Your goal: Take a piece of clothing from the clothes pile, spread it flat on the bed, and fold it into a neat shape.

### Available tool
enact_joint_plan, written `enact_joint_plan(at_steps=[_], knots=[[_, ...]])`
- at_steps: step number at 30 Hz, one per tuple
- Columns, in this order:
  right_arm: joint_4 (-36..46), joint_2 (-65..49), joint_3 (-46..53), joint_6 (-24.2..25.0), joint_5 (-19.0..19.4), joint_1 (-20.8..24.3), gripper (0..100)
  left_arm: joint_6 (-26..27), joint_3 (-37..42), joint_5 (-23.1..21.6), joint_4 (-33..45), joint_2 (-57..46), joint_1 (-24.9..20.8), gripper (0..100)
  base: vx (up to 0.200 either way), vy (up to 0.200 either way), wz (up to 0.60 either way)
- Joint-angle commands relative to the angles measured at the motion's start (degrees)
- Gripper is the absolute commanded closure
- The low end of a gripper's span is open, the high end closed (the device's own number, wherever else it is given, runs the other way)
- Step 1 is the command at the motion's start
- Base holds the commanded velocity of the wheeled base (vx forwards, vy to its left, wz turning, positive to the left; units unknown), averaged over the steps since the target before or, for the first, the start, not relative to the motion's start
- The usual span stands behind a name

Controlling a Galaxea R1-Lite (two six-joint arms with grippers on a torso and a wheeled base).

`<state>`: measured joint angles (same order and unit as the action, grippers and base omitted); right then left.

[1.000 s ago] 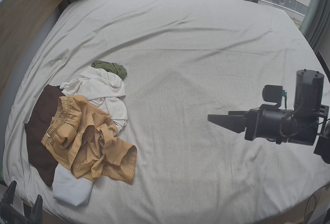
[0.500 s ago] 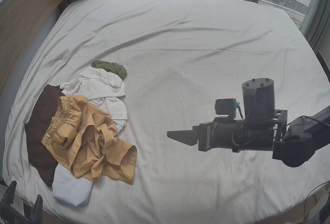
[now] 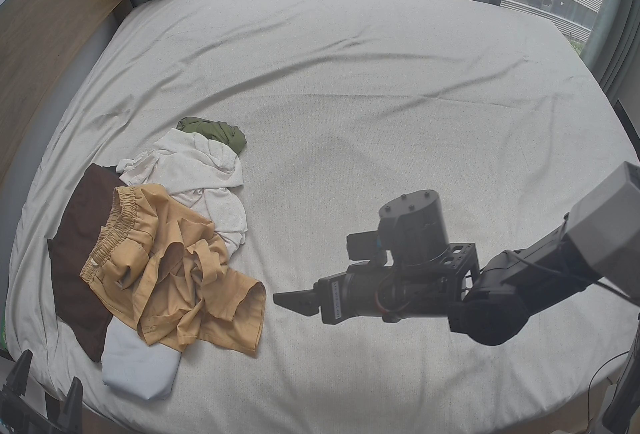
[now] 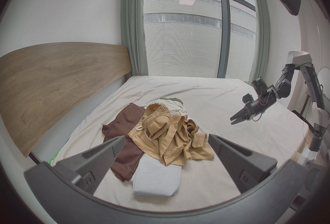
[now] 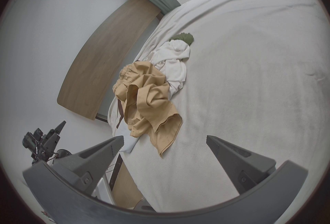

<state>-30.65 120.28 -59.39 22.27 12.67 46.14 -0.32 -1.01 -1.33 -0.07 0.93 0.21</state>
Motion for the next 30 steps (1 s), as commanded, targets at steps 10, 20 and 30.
enact_joint_plan(at_steps=[10, 20, 30], knots=[[0.0, 11.8, -7.0, 2.2, -1.0, 4.0, 0, 0.0, 1.0, 0.0, 0.0, -0.9, 0.0, 0, 0.000, 0.000, 0.00], [0.3, 16.6, -12.5, 5.1, -1.1, 5.1, 0, 0.0, 1.0, 0.0, 0.0, -0.9, 0.0, 0, 0.000, 0.000, 0.00], [0.4, 19.7, -14.5, 6.5, -1.3, 6.4, 0, 0.0, 1.0, 0.0, 0.0, -0.9, 0.0, 0, 0.000, 0.000, 0.00]])
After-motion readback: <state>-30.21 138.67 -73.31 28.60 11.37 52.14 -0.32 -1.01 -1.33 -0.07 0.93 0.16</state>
